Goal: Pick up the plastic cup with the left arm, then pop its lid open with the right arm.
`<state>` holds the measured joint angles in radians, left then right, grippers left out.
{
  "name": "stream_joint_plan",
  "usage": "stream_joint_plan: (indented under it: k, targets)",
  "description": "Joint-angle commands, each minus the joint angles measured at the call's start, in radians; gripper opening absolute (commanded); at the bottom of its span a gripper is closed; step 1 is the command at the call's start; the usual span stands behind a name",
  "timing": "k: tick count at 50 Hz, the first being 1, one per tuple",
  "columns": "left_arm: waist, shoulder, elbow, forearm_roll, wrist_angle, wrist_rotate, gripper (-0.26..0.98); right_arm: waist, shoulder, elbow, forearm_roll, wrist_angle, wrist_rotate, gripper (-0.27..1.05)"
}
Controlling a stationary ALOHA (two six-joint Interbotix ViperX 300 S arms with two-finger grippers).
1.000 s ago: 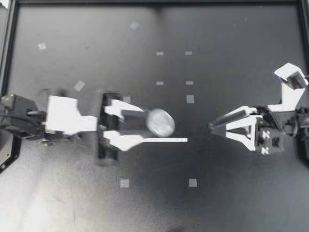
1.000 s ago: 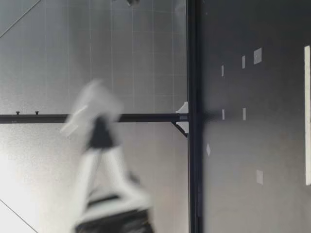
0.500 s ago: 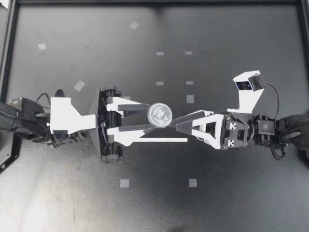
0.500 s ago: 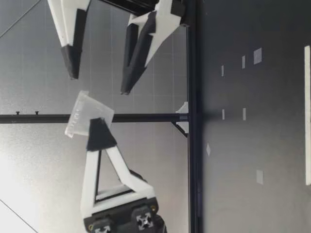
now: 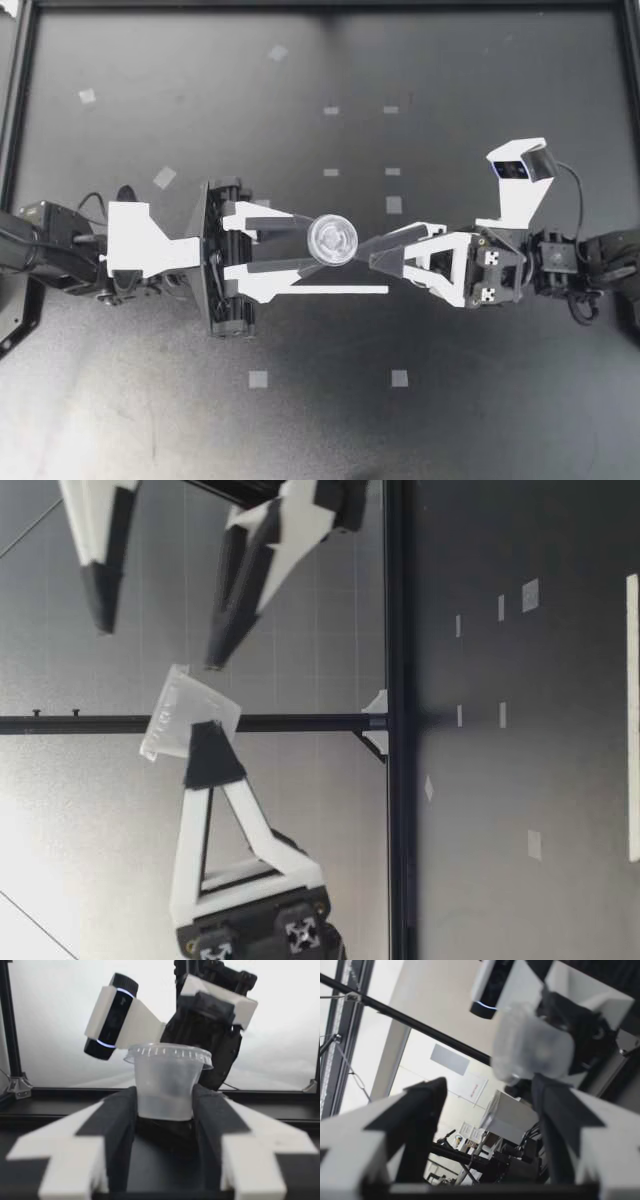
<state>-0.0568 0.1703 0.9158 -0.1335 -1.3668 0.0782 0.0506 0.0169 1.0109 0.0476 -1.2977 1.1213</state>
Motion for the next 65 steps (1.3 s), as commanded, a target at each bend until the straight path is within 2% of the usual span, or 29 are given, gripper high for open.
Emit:
stream_joint_plan:
  k: [1,10,20,32,41,47,53,65]
  targets:
    - [0.0,-0.014,-0.018,0.0,-0.003,0.002,0.15,-0.021,-0.031,-0.018,-0.015,-0.002,-0.002,0.68]
    - [0.0,-0.012,-0.023,0.002,-0.003,0.002,0.15,-0.063,-0.041,-0.044,-0.074,0.002,0.0,0.68]
    - [0.0,-0.015,-0.023,0.003,0.031,-0.002,0.15,-0.161,-0.169,-0.044,-0.261,0.037,-0.011,0.67]
    - [0.0,-0.021,-0.026,0.002,0.054,-0.014,0.15,-0.252,-0.316,-0.046,-0.399,0.345,-0.1,0.67]
    - [0.0,-0.028,-0.028,0.003,0.055,-0.034,0.15,-0.264,-0.377,-0.037,-0.561,0.594,-0.387,0.67]
    - [0.0,-0.028,-0.029,0.003,0.055,-0.038,0.15,-0.262,-0.391,0.005,-0.563,0.64,-0.615,0.67]
    - [0.0,-0.028,-0.029,0.003,0.055,-0.038,0.15,-0.259,-0.388,0.037,-0.545,0.607,-0.761,0.67]
    - [0.0,-0.028,-0.031,0.003,0.055,-0.038,0.15,-0.258,-0.376,0.054,-0.532,0.546,-0.788,0.67]
